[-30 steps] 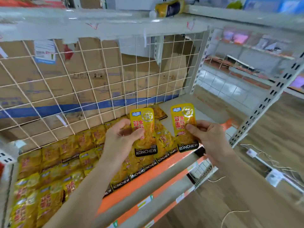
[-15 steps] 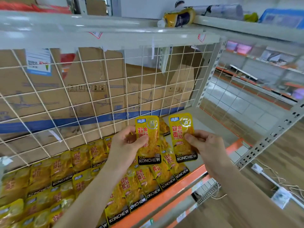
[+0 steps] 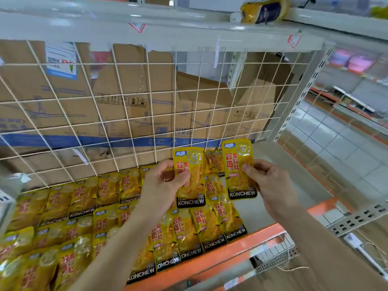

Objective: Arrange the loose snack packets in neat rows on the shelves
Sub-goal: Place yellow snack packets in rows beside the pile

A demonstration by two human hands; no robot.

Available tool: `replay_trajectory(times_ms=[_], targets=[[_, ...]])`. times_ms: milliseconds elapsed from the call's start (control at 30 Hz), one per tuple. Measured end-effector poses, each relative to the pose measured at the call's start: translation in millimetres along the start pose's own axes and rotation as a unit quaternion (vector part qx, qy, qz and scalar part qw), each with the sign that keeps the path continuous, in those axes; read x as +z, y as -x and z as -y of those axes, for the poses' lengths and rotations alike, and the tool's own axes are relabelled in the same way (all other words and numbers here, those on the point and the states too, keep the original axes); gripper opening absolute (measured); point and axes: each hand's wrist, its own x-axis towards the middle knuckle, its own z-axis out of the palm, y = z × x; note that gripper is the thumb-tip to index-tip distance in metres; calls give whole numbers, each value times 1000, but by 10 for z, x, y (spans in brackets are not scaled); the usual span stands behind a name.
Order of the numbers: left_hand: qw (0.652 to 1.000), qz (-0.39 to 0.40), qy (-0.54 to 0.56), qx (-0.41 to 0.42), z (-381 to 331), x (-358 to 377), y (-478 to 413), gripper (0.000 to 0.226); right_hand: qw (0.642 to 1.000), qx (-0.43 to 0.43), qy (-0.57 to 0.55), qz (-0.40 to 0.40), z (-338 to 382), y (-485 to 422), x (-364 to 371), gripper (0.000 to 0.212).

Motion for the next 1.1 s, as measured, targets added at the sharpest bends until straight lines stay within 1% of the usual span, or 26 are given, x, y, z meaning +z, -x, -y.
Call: replay_trajectory(times_ms=[67, 133, 200, 267, 333, 433, 567, 633, 700, 833, 933, 1000, 1100], targets=[[1000, -25, 2, 0, 27, 75, -4, 12, 1000, -2, 3, 20, -27, -147, -48, 13], [998, -57, 12, -10, 40, 176, -10, 15, 999, 2, 19, 40, -61, -311, -107, 11], [995, -96, 16, -23, 81, 292, -27, 19, 997, 14, 38, 59, -102, -508, -198, 9], [990, -133, 17, -40, 155, 427, -38, 18, 994, 20, 70, 78, -174, -698, -309, 9], [987, -155, -9, -49, 233, 573, -37, 12, 990, 19, 108, 90, -297, -843, -401, 13], [983, -167, -51, -55, 325, 856, -30, 9, 982, 32, 135, 127, -498, -1015, -498, 17], [978, -193, -59, -54, 359, 1194, 35, 16, 969, 40, 163, 181, -703, -1189, -543, 21], [974, -208, -69, -48, 372, 1350, 72, 12, 964, 47, 173, 198, -775, -1253, -560, 20], [972, -216, -74, -57, 405, 1499, 107, 7, 961, 48, 176, 207, -839, -1313, -582, 21], [968, -213, -99, -85, 582, 1735, 129, 8, 959, 42, 173, 218, -892, -1410, -621, 19], [967, -198, -136, -87, 685, 1874, 132, 18, 967, 47, 150, 203, -877, -1461, -646, 16], [965, -186, -166, -79, 714, 1947, 132, 11, 969, 47, 144, 194, -858, -1496, -661, 16], [964, -175, -189, -68, 764, 2027, 126, 7, 973, 46, 132, 184, -824, -1553, -678, 9]])
